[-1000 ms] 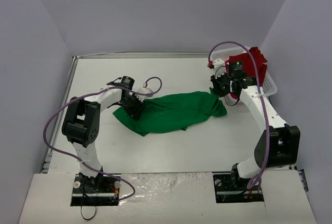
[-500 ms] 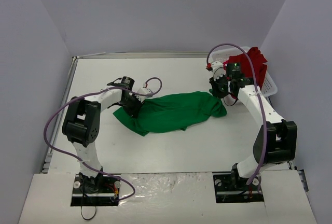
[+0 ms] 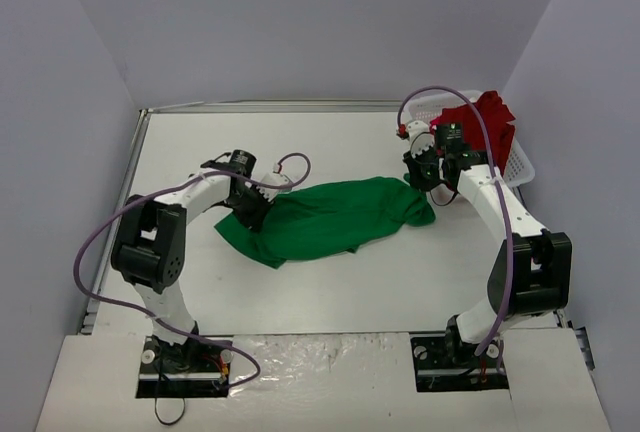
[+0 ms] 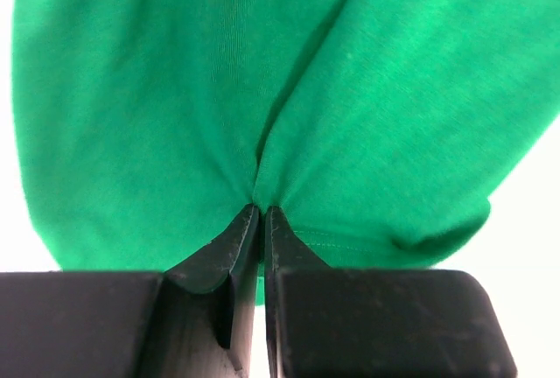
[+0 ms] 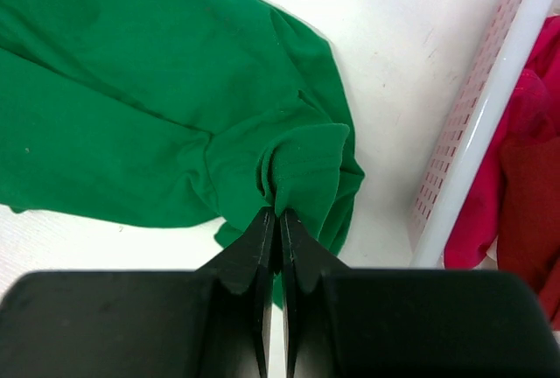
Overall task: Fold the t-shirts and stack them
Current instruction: Flatten out the tshirt
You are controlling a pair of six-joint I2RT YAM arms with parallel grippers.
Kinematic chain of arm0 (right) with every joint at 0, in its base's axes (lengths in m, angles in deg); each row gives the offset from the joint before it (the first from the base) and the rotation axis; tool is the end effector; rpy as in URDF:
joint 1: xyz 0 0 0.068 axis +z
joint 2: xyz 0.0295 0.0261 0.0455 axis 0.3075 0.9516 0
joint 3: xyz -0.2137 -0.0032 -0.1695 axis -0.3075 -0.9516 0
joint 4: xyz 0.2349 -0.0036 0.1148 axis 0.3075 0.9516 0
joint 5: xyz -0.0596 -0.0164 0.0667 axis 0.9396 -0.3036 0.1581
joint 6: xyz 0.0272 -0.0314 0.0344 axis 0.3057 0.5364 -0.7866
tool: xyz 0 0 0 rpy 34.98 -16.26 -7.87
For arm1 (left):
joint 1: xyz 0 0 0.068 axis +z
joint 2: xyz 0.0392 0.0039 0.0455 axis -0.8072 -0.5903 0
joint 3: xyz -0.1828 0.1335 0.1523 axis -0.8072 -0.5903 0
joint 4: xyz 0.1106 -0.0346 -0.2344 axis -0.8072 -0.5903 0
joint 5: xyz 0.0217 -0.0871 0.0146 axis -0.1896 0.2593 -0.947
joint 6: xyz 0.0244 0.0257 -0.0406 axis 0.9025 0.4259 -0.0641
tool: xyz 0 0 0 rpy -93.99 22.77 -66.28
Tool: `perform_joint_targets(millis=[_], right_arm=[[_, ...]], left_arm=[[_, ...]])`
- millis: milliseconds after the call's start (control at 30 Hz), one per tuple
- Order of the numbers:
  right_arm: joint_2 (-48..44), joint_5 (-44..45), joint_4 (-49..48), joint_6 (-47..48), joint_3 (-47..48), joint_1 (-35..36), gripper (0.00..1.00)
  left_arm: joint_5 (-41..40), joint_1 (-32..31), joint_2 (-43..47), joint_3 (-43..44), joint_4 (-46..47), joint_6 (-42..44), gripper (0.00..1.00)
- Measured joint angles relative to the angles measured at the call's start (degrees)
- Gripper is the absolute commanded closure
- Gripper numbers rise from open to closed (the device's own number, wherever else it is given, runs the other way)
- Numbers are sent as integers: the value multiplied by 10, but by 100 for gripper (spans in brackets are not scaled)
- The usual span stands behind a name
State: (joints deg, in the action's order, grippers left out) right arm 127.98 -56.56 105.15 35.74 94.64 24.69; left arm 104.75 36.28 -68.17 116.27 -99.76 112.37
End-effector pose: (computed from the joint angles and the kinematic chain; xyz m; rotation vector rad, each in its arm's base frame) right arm 0.3410 0.0525 0.2814 -0.7529 2.0900 0.2206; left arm 0.3324 -0.1214 0.1834 1.1226 2.4655 -0.5915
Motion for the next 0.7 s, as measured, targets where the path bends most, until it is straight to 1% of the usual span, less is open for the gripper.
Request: perform_joint_targets(millis=[100,133,233,300,400,433,500,567,600,667,700], right_arm=[[0,7,-1,0,0,0,100],[0,9,-1,0,0,0,100],[0,11,-1,0,0,0,100],[0,11,-1,0,0,0,100],[-2,11,-2,0,0,0,100],[-2,12,-2,0,0,0,100],[-3,14,-2,0,0,0,100],[-4,16,-2,0,0,0,100],[-4,17,-2,0,0,0,100],[-4,20,-2,0,0,-1,100],[-4,20,-2,0,0,-1,100]], left_arm=[[-10,0,45,0,-21,0,98],[-13,0,65,0,-26,0,96],[-23,0,125,1,-40,0,95],[-28,0,155,3,-50,1,91],[-37,0,173,4,-63,3,90],[-40,0,174,4,-68,3,88],[-46,0,175,1,-75,6,81],[-52,0,175,-1,-81,10,81],[-54,0,176,-4,-81,10,81],[-57,0,181,-12,-84,10,97],[-58,0,184,-18,-83,10,98]])
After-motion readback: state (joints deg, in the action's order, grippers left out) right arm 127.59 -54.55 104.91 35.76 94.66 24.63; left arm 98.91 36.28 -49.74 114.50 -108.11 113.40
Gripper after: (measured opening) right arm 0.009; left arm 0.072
